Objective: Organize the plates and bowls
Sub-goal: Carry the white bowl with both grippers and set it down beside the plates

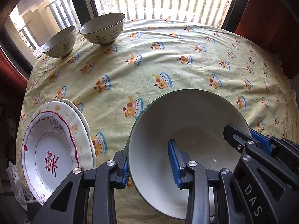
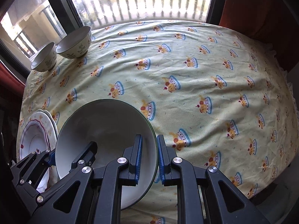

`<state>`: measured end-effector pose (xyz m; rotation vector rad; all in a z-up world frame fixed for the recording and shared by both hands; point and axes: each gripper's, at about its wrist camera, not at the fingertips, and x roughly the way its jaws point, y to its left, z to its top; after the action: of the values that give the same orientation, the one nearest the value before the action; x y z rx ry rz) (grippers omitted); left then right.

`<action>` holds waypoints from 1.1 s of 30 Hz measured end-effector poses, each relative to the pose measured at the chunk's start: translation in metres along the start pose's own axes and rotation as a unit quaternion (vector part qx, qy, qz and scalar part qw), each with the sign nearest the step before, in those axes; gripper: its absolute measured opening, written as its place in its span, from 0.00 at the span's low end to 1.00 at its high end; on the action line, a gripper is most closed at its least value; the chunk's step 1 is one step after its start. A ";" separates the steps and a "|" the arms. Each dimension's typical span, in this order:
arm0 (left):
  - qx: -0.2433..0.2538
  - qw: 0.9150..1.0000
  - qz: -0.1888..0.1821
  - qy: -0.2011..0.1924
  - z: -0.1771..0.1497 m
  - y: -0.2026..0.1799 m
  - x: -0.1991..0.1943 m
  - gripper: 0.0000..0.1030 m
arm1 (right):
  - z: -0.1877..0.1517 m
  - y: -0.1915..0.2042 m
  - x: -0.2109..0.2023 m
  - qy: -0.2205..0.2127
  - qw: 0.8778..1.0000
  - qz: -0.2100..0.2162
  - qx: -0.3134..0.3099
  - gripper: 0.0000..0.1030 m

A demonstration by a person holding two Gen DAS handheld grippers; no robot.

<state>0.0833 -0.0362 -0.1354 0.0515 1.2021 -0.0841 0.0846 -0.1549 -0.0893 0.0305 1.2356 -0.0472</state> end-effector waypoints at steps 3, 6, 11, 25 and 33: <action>-0.008 1.000 0.011 0.005 -0.006 -0.003 0.005 0.35 | -0.004 -0.003 0.006 0.006 1.000 0.010 -0.013 0.19; -0.020 1.000 0.019 0.008 -0.011 -0.004 0.010 0.35 | -0.007 -0.005 0.011 0.010 0.999 0.018 -0.024 0.18; -0.032 0.999 0.020 0.005 -0.014 -0.005 0.011 0.38 | -0.010 -0.005 0.015 0.010 0.999 0.028 -0.043 0.19; -0.057 0.997 0.032 -0.031 -0.001 0.025 -0.036 0.80 | 0.009 0.023 -0.024 -0.027 0.994 0.064 -0.082 0.66; -0.050 0.997 0.026 -0.050 0.022 0.068 -0.049 0.80 | 0.028 0.064 -0.039 -0.049 0.994 0.066 -0.076 0.67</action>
<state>0.0920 0.0312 -0.0821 -0.0084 1.1028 0.0194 0.1012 -0.0920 -0.0436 -0.0222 1.1338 0.1577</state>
